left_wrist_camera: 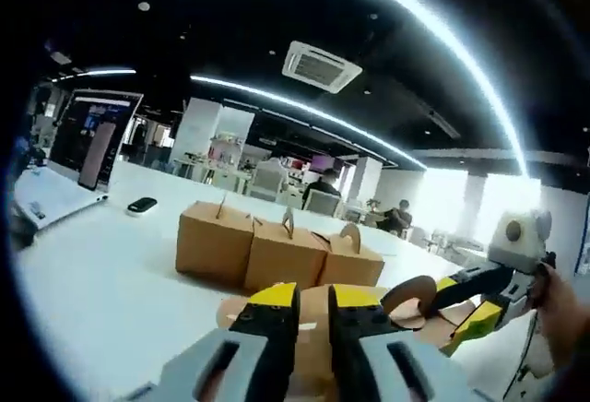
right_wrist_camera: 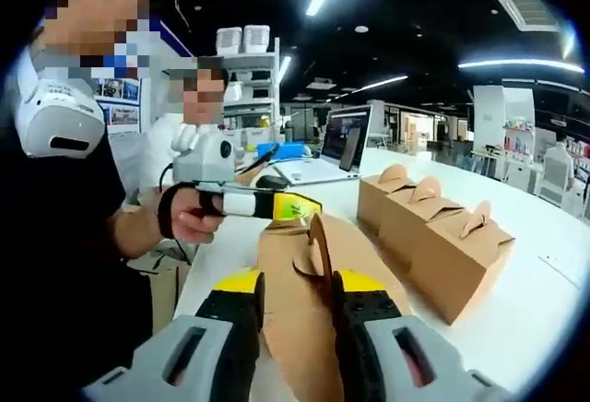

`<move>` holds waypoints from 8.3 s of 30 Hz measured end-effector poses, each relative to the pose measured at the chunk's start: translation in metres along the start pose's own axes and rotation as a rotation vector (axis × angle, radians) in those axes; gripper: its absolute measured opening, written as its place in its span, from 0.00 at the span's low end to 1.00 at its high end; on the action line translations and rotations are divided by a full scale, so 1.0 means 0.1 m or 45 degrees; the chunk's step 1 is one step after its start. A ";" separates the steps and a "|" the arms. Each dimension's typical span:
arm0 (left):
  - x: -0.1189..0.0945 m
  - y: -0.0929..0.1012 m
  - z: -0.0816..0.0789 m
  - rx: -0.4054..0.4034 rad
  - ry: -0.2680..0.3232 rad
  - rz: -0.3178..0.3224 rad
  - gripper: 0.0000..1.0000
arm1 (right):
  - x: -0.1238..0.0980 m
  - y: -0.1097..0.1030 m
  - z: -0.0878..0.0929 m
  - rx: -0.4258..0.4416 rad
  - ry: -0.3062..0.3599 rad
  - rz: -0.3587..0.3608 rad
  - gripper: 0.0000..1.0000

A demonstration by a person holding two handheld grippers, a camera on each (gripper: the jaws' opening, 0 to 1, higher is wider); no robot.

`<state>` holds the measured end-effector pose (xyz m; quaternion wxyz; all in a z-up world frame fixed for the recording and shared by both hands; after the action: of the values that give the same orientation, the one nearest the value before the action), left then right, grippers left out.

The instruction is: Pick up one paper box from the group, open the paper box, and remove the item inside

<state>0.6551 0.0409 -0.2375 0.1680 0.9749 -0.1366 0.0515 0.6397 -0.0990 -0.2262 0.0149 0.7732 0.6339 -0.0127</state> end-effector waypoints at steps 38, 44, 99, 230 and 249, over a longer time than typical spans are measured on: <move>-0.06 -0.05 0.09 -0.155 0.026 0.024 0.08 | -0.01 0.00 0.00 0.002 0.020 -0.042 0.30; -0.08 0.00 -0.23 -0.125 0.163 0.096 0.11 | -0.01 0.00 0.00 0.003 0.024 -0.050 0.29; -0.11 0.47 0.06 0.308 -0.376 0.662 0.34 | 0.17 -0.04 -0.55 -1.128 -0.253 0.433 0.29; -0.18 0.63 0.21 0.654 -0.358 0.832 0.48 | -0.33 0.44 -0.16 -0.380 -0.148 0.107 0.27; -0.16 0.64 0.25 0.740 -0.318 0.851 0.46 | 0.00 1.07 -0.18 0.310 0.127 0.247 0.05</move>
<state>0.6224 -0.0220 -0.2434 -0.1559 0.8827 -0.4427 0.0211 0.7443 -0.1192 -0.2071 -0.1093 0.8266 0.5499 -0.0496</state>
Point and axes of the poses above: the point that each gripper's makers call its tool centre point, and the gripper's own axes: x roughly forward along the fingers, y roughly to its right, z roughly out of its underside, the point moved 3 cm from there along -x, roughly backward along the fingers, and after that the axes turned 14 degrees about y, right-handed, at the moved point
